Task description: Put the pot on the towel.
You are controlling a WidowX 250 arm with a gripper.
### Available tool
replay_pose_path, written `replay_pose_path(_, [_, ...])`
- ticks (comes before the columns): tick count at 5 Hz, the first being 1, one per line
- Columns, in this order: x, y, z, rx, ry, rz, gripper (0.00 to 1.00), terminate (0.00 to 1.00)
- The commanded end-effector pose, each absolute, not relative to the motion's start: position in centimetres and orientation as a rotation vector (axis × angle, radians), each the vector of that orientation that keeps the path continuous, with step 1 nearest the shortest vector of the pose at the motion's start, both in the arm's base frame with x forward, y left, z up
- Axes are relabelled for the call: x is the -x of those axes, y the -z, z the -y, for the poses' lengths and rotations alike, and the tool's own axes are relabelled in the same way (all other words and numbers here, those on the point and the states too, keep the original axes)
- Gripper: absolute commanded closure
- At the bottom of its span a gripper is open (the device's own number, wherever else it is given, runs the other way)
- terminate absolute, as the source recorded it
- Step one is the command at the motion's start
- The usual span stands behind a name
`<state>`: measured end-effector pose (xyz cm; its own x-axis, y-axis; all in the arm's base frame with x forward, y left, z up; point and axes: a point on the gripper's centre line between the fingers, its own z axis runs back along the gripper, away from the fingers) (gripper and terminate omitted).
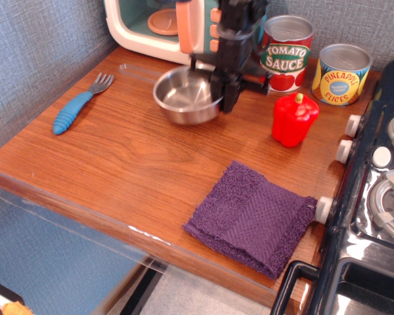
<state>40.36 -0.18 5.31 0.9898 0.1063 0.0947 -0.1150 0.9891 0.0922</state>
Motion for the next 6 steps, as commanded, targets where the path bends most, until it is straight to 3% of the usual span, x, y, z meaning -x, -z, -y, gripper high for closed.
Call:
replay_pose_path(1, [-35.8, -10.2, 4.4, -0.118, -0.198, 0.115, 1.00, 0.00])
replay_pose_path(3, [-29.4, -8.6, 8.4, -0.171, -0.260, 0.082, 1.00, 0.00])
replay_pose_path(4, [-28.0, -7.3, 10.0, -0.135, -0.238, 0.103, 1.00, 0.00])
replay_pose_path(6, [-28.4, -4.5, 12.0, -0.036, -0.122, 0.139, 1.00, 0.00])
